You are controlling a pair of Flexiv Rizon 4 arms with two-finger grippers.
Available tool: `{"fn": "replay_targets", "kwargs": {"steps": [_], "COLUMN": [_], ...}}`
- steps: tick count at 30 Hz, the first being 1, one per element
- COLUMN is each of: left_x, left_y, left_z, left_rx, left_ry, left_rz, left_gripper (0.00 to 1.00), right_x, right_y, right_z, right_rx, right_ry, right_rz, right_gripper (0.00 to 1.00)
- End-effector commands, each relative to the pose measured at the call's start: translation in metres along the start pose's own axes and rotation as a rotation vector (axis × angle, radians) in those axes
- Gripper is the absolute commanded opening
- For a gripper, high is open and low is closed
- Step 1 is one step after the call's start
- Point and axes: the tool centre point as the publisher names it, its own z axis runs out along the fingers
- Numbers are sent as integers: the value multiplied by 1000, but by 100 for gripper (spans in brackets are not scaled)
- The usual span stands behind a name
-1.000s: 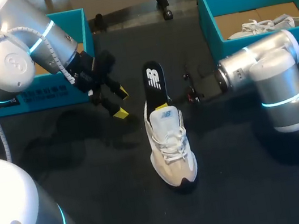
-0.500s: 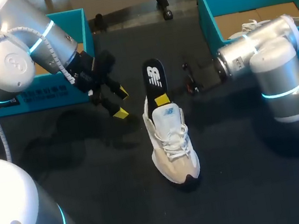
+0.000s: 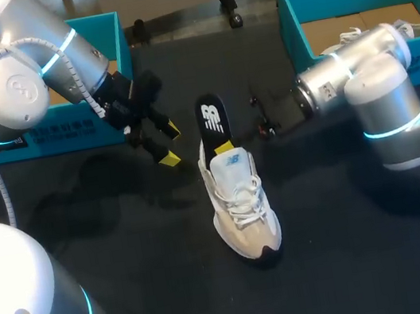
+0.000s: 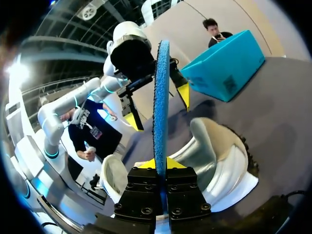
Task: Take the shoe out of the shoebox, open the shoe tongue, remove and reinsert the insole, then place the shoe into the shoebox
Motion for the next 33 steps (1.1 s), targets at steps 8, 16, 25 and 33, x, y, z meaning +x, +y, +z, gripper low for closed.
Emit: {"fn": "replay_targets", "kwargs": {"steps": [8,16,25,33], "left_x": [0,0,0,0], "left_y": [0,0,0,0], "left_z": [0,0,0,0], "left_rx": [-3,-3,-3,-3], "left_ry": [0,0,0,0], "left_rz": [-1,-1,-1,-1], "left_gripper": [100,100,100,100], "right_x": [8,4,-2,3], "right_y": [1,19,22,7], "right_z": [-6,-12,-5,2], "right_rx": [7,32,62,82], "right_ry": [-22,-31,-2,16], "right_rz": [-3,-27,-10,36], "right_gripper": [2,8,0,0]}}
